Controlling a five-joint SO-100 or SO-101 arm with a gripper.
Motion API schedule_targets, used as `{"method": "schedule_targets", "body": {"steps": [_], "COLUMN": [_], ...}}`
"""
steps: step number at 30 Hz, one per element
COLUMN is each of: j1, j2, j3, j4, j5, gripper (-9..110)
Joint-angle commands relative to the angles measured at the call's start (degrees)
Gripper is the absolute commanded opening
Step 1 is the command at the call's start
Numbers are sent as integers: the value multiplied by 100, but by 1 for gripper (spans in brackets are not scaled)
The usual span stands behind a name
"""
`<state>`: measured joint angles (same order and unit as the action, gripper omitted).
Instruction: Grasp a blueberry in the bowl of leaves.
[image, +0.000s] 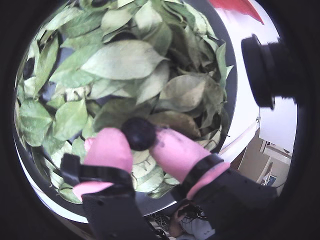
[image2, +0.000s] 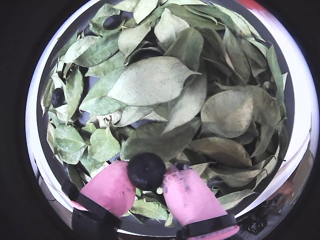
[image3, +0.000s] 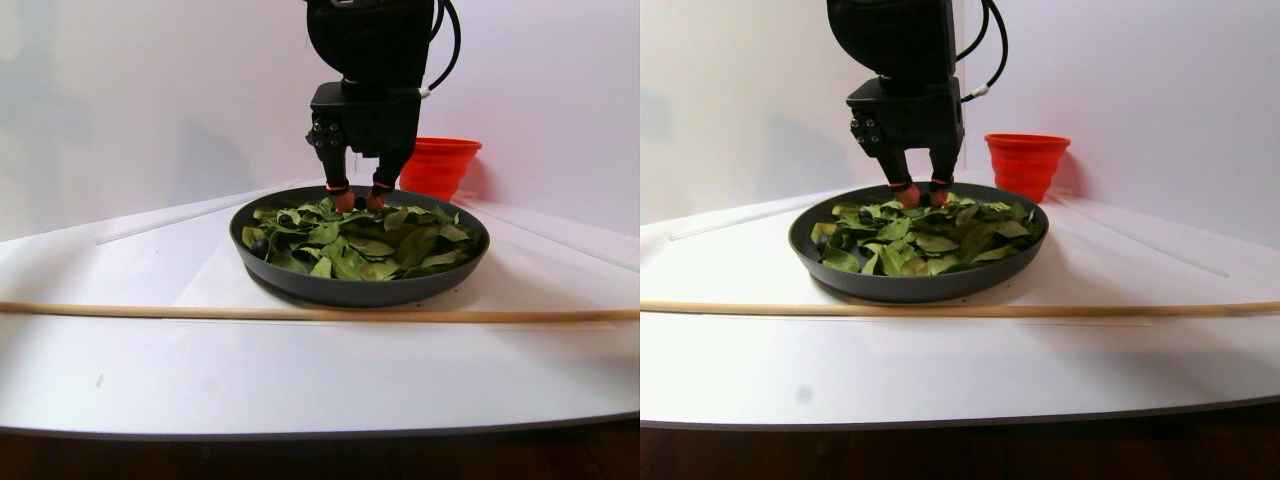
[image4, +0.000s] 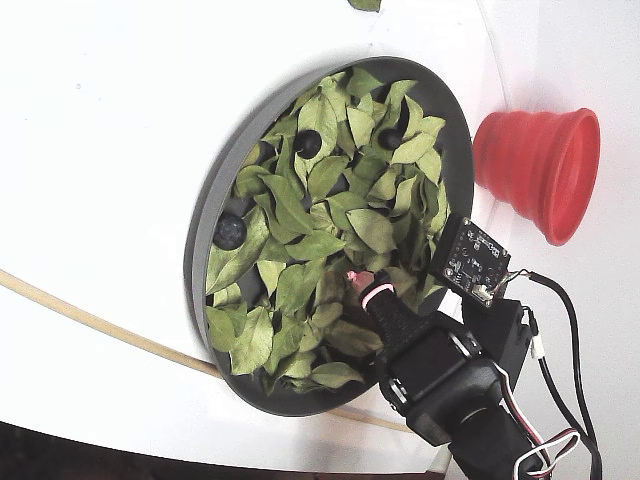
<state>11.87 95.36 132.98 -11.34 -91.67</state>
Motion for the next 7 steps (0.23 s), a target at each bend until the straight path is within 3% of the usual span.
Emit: {"method": "schedule_targets", "body": {"steps": [1,7], "j1": [88,176], "j2": [615,659], "j3": [-70,-141], "j4": [9,9], "j5": [-79,-132], "gripper": [9,9]}}
